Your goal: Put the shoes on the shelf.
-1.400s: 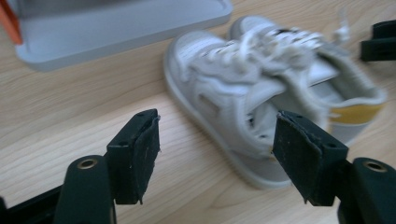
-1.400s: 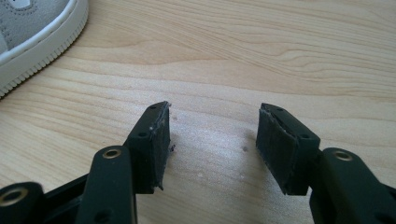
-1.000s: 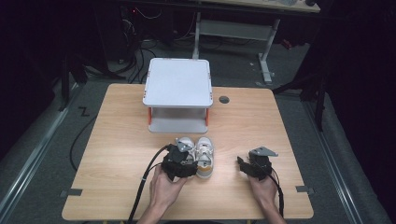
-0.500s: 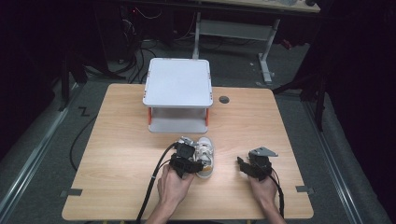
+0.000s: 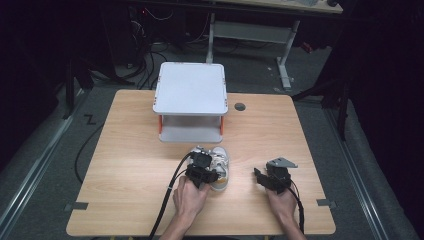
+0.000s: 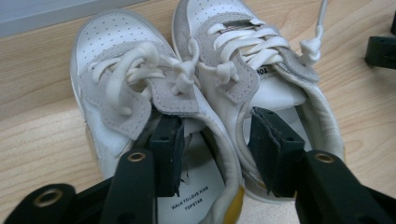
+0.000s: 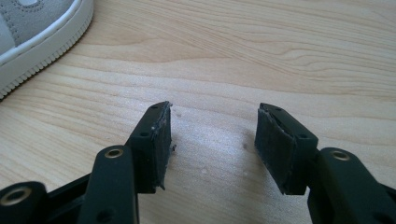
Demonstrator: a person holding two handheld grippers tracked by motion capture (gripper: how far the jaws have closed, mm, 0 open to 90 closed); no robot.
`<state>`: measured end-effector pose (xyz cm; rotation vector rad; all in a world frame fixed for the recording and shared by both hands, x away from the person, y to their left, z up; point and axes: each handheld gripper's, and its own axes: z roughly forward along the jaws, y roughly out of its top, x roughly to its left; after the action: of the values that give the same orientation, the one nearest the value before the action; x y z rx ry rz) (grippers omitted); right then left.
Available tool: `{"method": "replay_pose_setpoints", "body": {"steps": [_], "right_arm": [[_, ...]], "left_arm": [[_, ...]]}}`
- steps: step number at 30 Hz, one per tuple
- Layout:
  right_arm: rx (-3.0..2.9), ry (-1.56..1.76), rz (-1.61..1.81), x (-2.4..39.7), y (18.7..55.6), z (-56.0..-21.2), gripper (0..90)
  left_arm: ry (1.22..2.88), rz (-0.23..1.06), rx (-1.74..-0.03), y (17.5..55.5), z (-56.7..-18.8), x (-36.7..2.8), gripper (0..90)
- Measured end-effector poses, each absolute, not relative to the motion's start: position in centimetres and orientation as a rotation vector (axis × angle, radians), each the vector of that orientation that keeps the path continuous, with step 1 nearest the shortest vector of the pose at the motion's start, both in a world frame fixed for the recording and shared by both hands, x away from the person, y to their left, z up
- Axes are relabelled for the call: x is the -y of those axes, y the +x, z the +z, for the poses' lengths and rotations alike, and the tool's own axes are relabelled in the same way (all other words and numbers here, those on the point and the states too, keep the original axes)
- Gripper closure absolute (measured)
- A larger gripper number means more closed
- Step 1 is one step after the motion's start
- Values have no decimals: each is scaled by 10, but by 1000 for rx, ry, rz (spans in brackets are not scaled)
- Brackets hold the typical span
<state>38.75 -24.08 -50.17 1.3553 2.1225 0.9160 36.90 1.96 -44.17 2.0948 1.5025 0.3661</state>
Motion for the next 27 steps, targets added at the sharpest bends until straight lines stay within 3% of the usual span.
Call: {"method": "replay_pose_setpoints", "body": {"steps": [3,8,16,27], "right_arm": [[-2119,1356,911,240,387,-502,459],[-2118,1344,905,239,386,-502,459],[-2120,1356,913,240,387,-502,455],[-2119,1361,913,241,387,-502,450]], "left_arm": [[2132,427,-1478,368,-442,-14,632],[2138,429,-1460,368,-443,-14,661],[2118,443,-1452,361,-444,-19,799],[2136,467,-1374,354,-444,-26,823]]}}
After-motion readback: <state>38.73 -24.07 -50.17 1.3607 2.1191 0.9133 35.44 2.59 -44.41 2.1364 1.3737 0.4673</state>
